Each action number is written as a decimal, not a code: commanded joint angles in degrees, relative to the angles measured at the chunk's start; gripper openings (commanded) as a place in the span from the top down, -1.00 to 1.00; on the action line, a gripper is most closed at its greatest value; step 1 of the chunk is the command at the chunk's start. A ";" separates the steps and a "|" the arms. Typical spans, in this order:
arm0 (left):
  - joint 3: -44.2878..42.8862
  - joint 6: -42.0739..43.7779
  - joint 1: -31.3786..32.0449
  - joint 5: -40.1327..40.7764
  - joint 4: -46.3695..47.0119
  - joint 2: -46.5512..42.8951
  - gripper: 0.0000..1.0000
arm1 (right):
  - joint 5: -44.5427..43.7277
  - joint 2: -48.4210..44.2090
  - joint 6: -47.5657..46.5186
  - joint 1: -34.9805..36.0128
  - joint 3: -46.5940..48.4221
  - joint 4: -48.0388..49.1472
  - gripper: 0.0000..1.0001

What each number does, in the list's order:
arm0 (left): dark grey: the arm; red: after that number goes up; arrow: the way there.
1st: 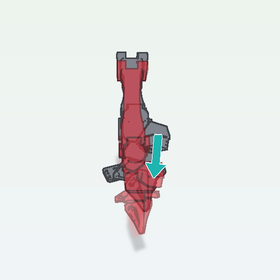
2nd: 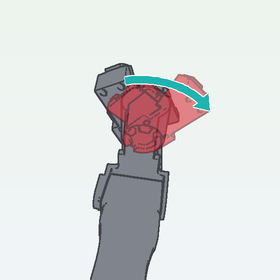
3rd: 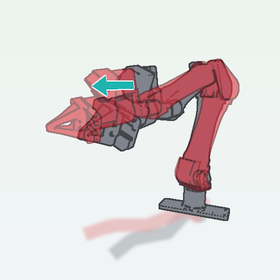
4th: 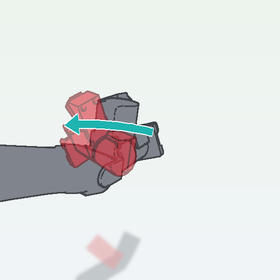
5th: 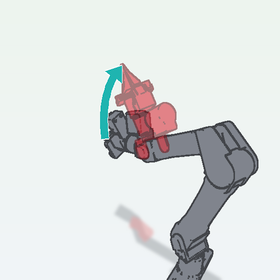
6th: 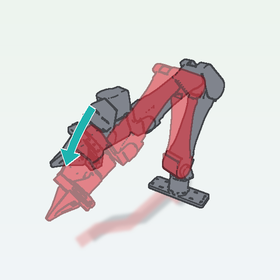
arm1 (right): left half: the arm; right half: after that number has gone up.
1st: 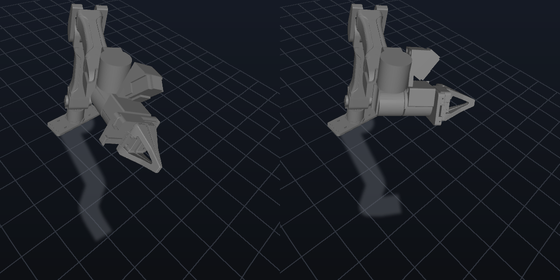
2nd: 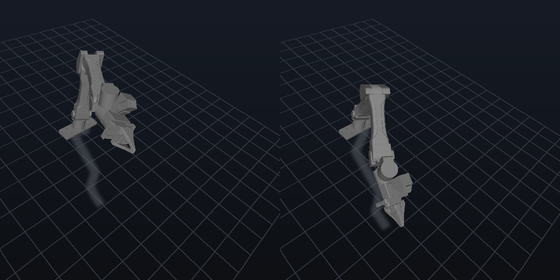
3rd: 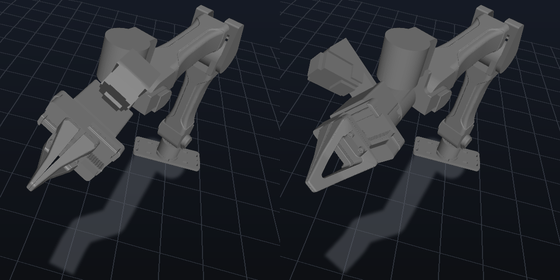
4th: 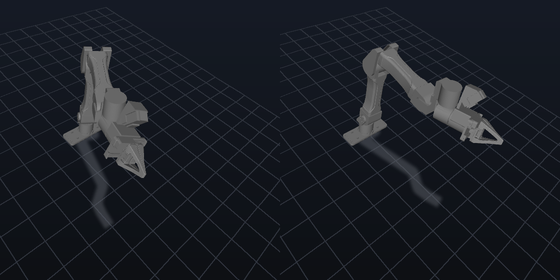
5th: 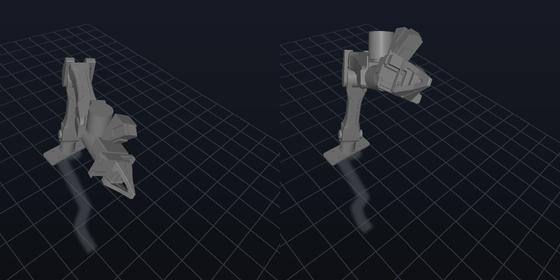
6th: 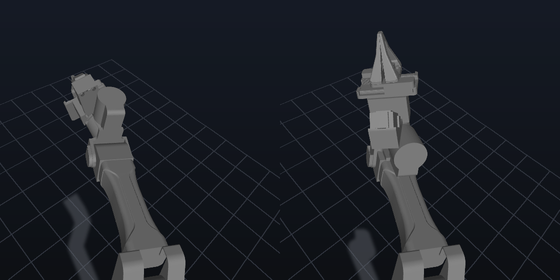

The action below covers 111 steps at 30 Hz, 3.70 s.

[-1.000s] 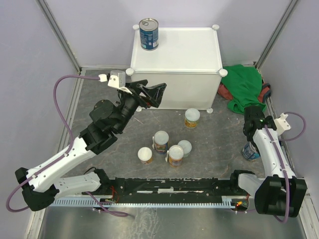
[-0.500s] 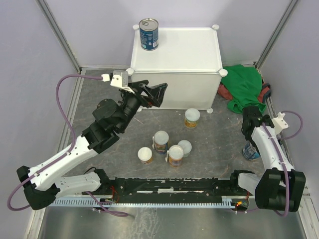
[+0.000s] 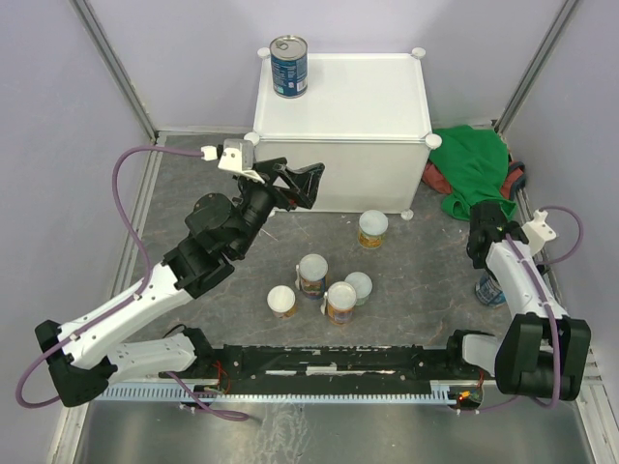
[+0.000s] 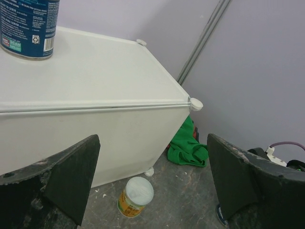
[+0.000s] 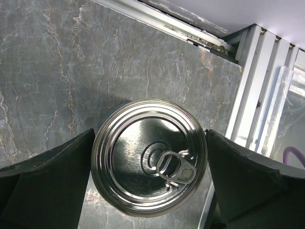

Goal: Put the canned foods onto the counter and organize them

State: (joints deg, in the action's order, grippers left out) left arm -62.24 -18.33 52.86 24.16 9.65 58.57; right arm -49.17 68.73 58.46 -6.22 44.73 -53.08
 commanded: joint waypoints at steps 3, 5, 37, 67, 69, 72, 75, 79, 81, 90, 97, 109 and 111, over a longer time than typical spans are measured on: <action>0.88 2.42 0.22 2.14 3.52 -0.06 -0.99 | 10.55 -2.94 -8.10 -0.27 -4.51 12.12 -0.73; 0.97 2.42 0.16 2.17 3.62 -0.01 -0.99 | 13.13 -4.18 -11.03 -0.16 -5.02 14.23 -0.69; 3.33 2.32 0.20 4.50 0.25 -2.22 -0.99 | 22.25 7.68 -14.40 32.61 -2.15 24.80 -0.39; 8.42 1.76 0.22 10.59 0.37 -6.82 -0.99 | 8.18 0.36 -13.97 50.33 -4.85 25.21 0.80; 8.61 1.65 0.22 10.93 0.24 -7.18 -0.99 | 7.63 -1.02 -14.51 51.20 -4.02 24.30 0.91; 9.08 1.39 0.22 11.50 0.16 -7.81 -0.99 | 6.67 -2.61 -15.28 52.42 -2.33 22.60 0.97; 9.90 1.19 0.21 12.00 0.19 -8.42 -0.99 | 6.09 -4.13 -15.67 53.50 -1.27 21.71 0.97; 10.54 1.19 0.22 12.85 0.19 -9.04 -0.99 | 4.77 -5.56 -16.11 55.42 1.05 19.70 0.97; 10.79 1.19 0.22 13.17 0.19 -9.31 -0.99 | 3.77 -5.85 -16.31 56.30 2.14 18.61 0.98; 11.59 1.45 0.20 14.00 0.54 -9.50 -0.99 | 0.57 -7.91 -17.11 60.74 8.56 13.78 0.97; 12.51 1.71 0.15 15.06 0.96 -9.95 -0.98 | -0.96 -9.57 -20.21 64.39 17.57 11.37 0.97; 13.48 1.59 0.12 16.02 0.51 -11.16 -0.98 | -0.97 -4.52 -28.65 66.48 35.41 12.64 0.97; 13.48 1.54 0.18 16.05 0.21 -11.47 -0.99 | -1.00 -3.23 -30.33 66.47 38.37 13.65 0.97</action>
State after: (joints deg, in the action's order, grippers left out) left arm -48.62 -17.89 52.86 38.76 7.77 48.51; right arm -45.41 64.69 32.60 59.92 74.76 -46.85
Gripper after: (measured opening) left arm 0.991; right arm 0.952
